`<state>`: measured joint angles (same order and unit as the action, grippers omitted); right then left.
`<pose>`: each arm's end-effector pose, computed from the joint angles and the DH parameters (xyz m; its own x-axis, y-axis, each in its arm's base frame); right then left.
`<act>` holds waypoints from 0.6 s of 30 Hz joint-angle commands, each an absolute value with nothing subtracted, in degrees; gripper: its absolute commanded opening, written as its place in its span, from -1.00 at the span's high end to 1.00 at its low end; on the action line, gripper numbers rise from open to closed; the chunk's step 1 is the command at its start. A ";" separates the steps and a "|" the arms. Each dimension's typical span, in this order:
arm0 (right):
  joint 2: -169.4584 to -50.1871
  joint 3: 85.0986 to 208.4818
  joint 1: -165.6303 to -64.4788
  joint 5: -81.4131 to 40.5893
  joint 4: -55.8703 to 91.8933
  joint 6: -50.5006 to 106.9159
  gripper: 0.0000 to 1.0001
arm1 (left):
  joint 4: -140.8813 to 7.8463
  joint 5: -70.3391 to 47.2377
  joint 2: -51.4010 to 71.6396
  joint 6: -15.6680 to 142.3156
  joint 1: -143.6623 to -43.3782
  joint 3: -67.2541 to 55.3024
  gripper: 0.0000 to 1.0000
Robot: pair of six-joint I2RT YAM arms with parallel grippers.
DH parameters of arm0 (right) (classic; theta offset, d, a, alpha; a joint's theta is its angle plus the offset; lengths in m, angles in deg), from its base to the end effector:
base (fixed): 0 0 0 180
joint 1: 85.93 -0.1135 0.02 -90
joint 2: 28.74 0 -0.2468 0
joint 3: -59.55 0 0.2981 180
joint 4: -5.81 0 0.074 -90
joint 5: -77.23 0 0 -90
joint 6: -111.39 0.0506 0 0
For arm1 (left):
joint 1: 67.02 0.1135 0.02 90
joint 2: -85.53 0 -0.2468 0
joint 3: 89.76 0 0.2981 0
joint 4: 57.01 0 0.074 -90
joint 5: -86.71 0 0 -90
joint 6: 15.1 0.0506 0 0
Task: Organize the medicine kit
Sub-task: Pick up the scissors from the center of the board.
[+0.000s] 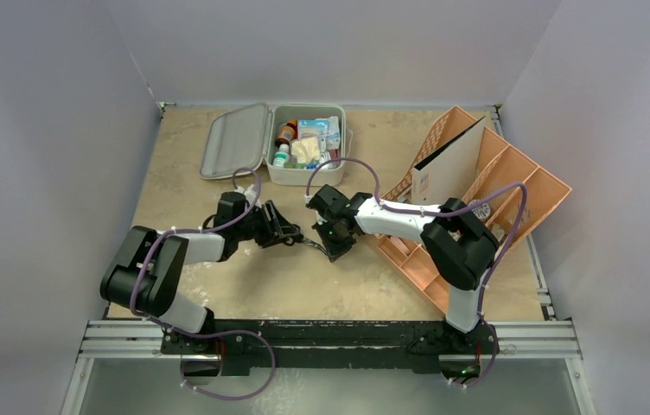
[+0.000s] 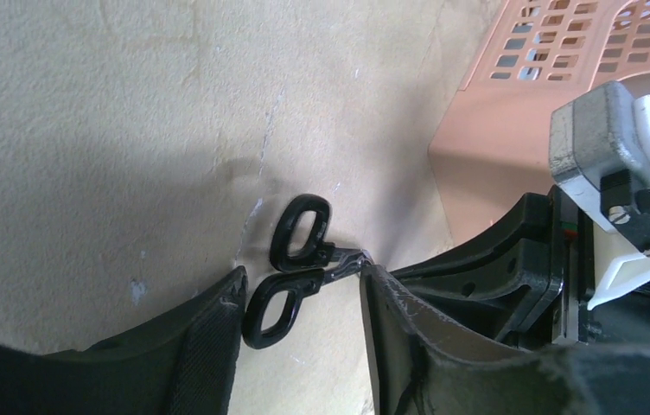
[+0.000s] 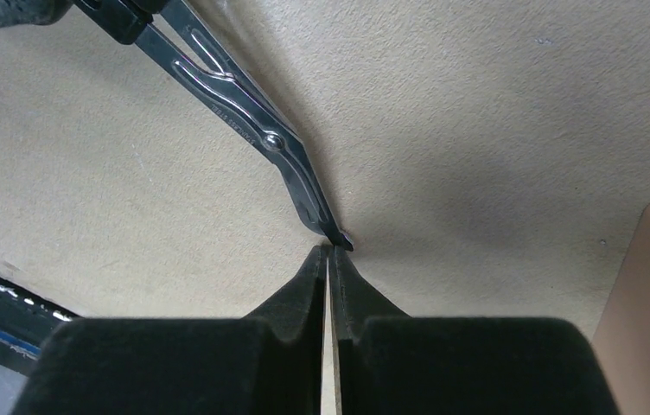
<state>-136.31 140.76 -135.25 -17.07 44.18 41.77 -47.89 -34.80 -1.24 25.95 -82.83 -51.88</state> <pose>0.2675 0.3170 0.1039 -0.8232 -0.4250 -0.3766 -0.5232 0.8254 0.2122 0.2739 -0.1050 0.0604 -0.8709 -0.4216 -0.2526 -0.0578 0.5983 -0.7992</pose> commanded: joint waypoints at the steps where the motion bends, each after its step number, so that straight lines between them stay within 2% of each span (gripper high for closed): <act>1: -139.36 138.36 -134.97 -15.79 42.56 41.66 0.89 | -37.02 -36.19 -1.53 21.73 -83.33 -53.89 0.10; 5: -139.45 138.30 -134.96 -16.39 42.27 41.77 0.88 | -38.22 -36.41 1.64 21.70 -83.37 -53.53 0.35; 6: -139.32 138.26 -134.94 -16.57 42.07 41.76 0.87 | -39.62 -36.22 2.51 22.75 -83.37 -53.05 0.53; 10: -138.06 139.44 -134.84 -16.68 42.90 41.44 0.77 | -45.01 -35.93 5.21 26.76 -83.37 -50.70 0.97; 18: -122.81 139.49 -133.34 -22.38 41.43 39.80 0.41 | -51.73 -40.46 10.14 33.36 -83.37 -46.88 1.00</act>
